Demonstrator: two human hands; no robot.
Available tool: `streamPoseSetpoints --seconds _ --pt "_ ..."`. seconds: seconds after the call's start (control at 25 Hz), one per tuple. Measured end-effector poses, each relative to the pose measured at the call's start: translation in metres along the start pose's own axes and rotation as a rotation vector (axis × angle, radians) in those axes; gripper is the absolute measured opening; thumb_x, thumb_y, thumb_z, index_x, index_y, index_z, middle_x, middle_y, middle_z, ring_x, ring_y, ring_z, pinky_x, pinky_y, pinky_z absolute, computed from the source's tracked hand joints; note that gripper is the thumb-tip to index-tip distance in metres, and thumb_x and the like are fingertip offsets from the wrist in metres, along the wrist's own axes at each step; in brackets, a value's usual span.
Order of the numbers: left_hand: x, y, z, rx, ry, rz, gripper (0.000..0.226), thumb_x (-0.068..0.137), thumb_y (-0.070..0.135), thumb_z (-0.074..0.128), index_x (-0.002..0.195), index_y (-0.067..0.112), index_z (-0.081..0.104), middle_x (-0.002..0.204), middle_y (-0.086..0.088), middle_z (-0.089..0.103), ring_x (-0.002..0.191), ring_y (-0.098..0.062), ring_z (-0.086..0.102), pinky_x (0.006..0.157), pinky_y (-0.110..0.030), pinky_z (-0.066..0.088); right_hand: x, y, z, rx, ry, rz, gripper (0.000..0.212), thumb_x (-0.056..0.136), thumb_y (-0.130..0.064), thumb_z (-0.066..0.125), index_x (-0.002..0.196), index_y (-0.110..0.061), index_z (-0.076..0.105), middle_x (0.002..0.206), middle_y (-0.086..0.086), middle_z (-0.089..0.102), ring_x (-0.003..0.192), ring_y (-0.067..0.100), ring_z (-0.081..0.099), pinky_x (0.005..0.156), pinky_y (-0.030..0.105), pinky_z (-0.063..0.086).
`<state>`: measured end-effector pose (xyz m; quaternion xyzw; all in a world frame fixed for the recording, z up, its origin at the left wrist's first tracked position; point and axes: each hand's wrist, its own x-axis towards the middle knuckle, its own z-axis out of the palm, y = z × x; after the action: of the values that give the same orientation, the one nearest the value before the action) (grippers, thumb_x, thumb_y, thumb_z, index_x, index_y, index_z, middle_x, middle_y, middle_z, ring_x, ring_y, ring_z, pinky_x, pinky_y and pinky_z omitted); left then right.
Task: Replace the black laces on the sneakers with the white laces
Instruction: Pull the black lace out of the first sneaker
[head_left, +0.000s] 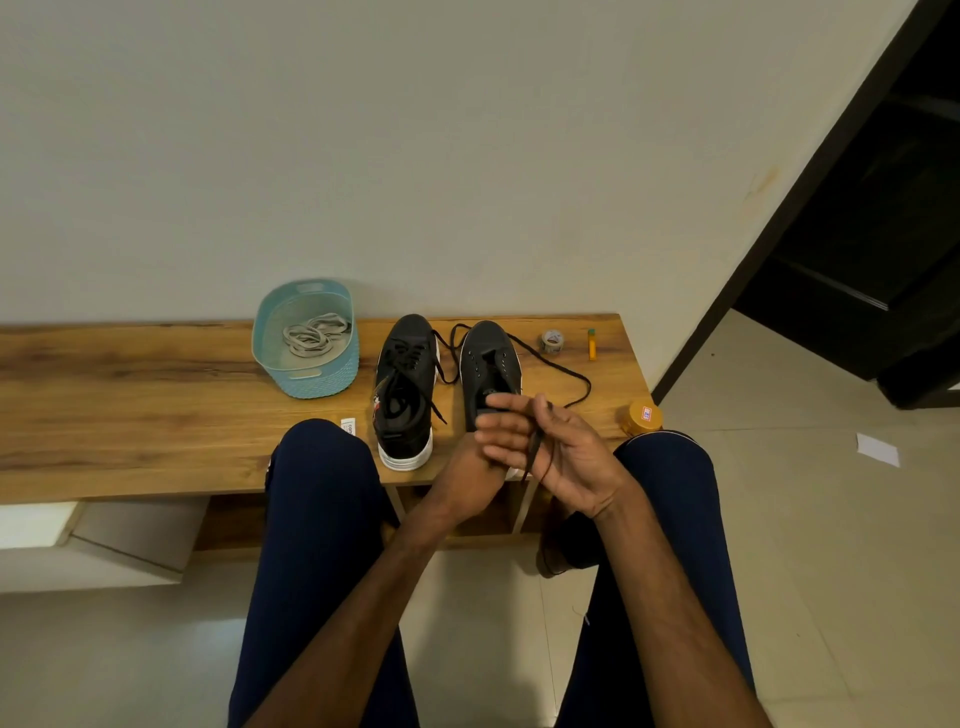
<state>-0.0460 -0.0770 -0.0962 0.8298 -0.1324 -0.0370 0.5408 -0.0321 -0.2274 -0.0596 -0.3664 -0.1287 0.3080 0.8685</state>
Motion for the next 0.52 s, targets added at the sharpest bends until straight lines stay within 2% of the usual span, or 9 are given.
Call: streamPoseSetpoints --seconds 0.08,0.16,0.24,0.36,0.44,0.52 --pt "0.001 0.007 0.004 -0.005 -0.061 -0.012 0.024 0.099 0.001 0.049 0.096 0.022 0.06 0.083 0.006 0.064 0.072 0.0 0.06 0.064 -0.022 0.048 0.003 -0.006 -0.007 0.059 0.092 -0.113 0.047 0.107 -0.025 0.028 0.131 0.002 0.057 0.13 0.025 0.061 0.12 0.032 0.062 0.105 0.041 0.047" --pt "0.001 0.012 0.002 -0.041 -0.143 -0.015 0.022 0.102 0.007 0.047 0.092 0.022 0.061 0.077 0.009 0.063 0.069 0.004 0.057 0.065 -0.012 0.042 0.005 -0.01 -0.015 0.078 0.208 -0.203 0.047 0.107 -0.026 0.027 0.135 0.001 0.053 0.136 0.025 0.057 0.126 0.032 0.057 0.108 0.04 0.044" --pt "-0.001 0.011 0.0 -0.006 -0.225 -0.028 0.02 0.103 0.013 0.047 0.095 0.022 0.063 0.078 0.01 0.062 0.073 0.002 0.058 0.069 -0.011 0.042 0.006 -0.012 -0.02 0.079 0.293 -0.271 0.048 0.106 -0.029 0.03 0.137 0.001 0.05 0.139 0.023 0.055 0.13 0.032 0.054 0.11 0.039 0.043" --pt "-0.005 0.007 0.0 0.168 -0.34 -0.039 0.018 0.103 0.02 0.047 0.1 0.022 0.065 0.08 0.014 0.059 0.078 0.0 0.058 0.073 -0.019 0.048 0.007 -0.007 -0.027 0.035 0.403 -0.315 0.048 0.103 -0.033 0.033 0.134 -0.001 0.052 0.136 0.02 0.059 0.129 0.03 0.056 0.11 0.038 0.044" --pt "-0.005 0.007 0.001 0.201 -0.384 -0.036 0.016 0.102 0.02 0.049 0.102 0.021 0.065 0.083 0.018 0.058 0.081 0.006 0.056 0.073 -0.017 0.045 0.007 -0.002 -0.033 -0.278 0.537 -0.294 0.043 0.107 -0.03 0.03 0.129 -0.005 0.056 0.127 0.014 0.066 0.121 0.023 0.062 0.105 0.033 0.048" --pt "-0.003 0.009 0.0 0.152 -0.331 -0.005 0.014 0.102 0.019 0.049 0.101 0.02 0.063 0.091 0.017 0.057 0.085 0.005 0.055 0.075 -0.016 0.044 0.004 0.004 -0.04 -0.827 0.6 -0.182 0.037 0.109 -0.025 0.031 0.122 -0.009 0.061 0.113 0.005 0.071 0.109 0.01 0.066 0.097 0.027 0.05"
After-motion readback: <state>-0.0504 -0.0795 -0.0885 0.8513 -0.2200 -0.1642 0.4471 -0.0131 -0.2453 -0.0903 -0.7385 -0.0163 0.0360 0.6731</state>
